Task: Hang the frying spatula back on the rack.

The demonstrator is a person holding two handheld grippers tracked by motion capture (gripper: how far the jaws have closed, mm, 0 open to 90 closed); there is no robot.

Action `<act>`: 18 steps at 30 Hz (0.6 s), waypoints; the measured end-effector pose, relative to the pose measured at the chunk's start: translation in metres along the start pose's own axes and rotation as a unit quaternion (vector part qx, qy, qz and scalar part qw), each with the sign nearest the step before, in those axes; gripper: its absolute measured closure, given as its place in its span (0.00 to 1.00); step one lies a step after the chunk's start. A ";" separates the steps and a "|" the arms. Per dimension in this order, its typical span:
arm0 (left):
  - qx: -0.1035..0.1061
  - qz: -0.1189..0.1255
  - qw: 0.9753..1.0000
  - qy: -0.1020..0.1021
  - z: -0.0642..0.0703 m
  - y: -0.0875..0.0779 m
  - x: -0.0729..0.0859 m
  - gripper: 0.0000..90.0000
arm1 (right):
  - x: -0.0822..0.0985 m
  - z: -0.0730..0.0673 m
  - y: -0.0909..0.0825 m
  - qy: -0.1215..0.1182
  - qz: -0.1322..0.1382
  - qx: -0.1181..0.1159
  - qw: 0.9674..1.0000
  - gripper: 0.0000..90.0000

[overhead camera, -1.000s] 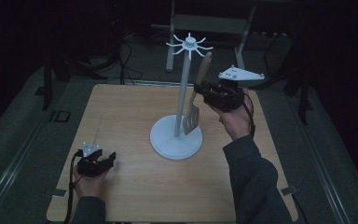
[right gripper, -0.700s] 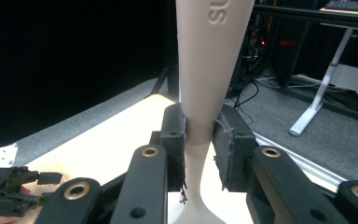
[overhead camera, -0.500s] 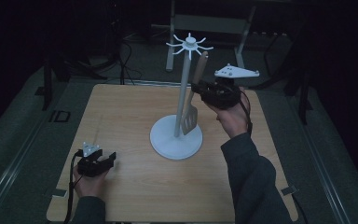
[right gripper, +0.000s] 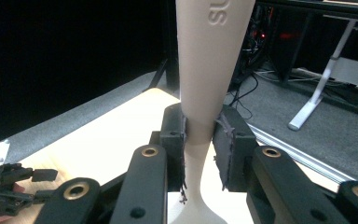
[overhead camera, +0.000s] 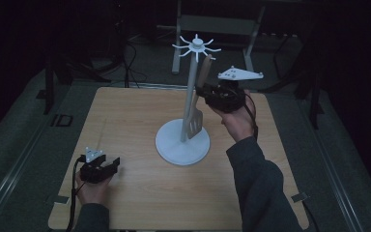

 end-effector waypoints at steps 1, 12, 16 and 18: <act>-0.001 0.000 1.000 0.000 0.000 0.000 0.000 0.44 | 0.000 0.000 0.000 0.002 0.001 0.001 1.000 0.82; 0.000 -0.001 1.000 0.000 0.000 0.000 0.000 0.44 | 0.005 0.004 -0.004 -0.015 0.013 0.015 1.000 0.51; 0.000 -0.001 1.000 0.000 0.000 0.000 0.000 0.44 | 0.008 0.007 -0.005 -0.038 0.016 0.033 0.999 0.43; 0.000 0.000 1.000 0.000 0.000 0.000 0.000 0.44 | 0.010 0.009 -0.006 -0.042 0.011 0.043 0.998 0.37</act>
Point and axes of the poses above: each handheld gripper's, and its own axes: y roughly forward along the jaws, x roughly out of its underside, z roughly to its right, the point moved 8 cm from there along y, roughly forward along the jaws, and after that the axes turned 7 degrees about y, right-handed, at the moved point
